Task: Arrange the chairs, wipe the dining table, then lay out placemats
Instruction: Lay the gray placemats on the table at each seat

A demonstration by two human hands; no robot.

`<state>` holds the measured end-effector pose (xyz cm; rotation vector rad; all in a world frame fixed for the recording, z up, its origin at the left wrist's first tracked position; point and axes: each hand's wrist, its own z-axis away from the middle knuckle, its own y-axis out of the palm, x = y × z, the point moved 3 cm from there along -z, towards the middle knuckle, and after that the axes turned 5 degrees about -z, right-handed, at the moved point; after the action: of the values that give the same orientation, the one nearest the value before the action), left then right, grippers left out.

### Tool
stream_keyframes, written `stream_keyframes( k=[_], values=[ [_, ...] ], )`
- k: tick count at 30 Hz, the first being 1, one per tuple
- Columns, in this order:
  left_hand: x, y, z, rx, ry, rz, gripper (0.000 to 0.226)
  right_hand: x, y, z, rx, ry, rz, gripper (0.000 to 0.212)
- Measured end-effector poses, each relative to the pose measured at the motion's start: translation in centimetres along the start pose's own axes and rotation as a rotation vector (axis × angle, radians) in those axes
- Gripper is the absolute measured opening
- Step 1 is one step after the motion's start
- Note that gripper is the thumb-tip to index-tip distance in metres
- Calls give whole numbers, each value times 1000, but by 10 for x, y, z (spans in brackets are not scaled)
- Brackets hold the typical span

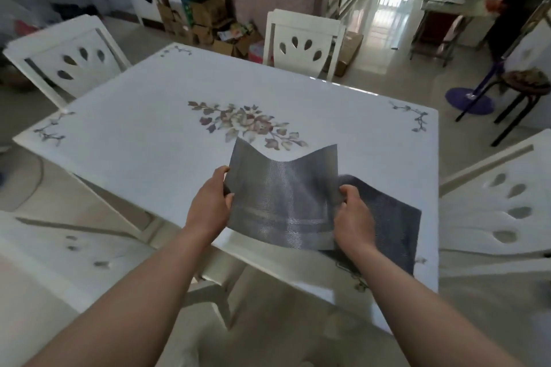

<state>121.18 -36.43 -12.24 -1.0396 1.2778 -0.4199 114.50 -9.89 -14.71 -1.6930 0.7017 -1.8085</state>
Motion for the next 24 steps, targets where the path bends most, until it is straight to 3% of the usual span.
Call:
stream_keyframes(
  k=[6, 12, 24],
  values=[
    [74, -66, -21, -33, -3, -53, 47, 68, 59, 13, -19, 9, -9, 43],
    [133, -110, -49, -20, 58, -87, 16, 124, 114, 32, -71, 16, -22, 40],
    [197, -137, -97, 73, 81, -120, 35, 173, 170, 47, -81, 133, -152, 43]
  ],
)
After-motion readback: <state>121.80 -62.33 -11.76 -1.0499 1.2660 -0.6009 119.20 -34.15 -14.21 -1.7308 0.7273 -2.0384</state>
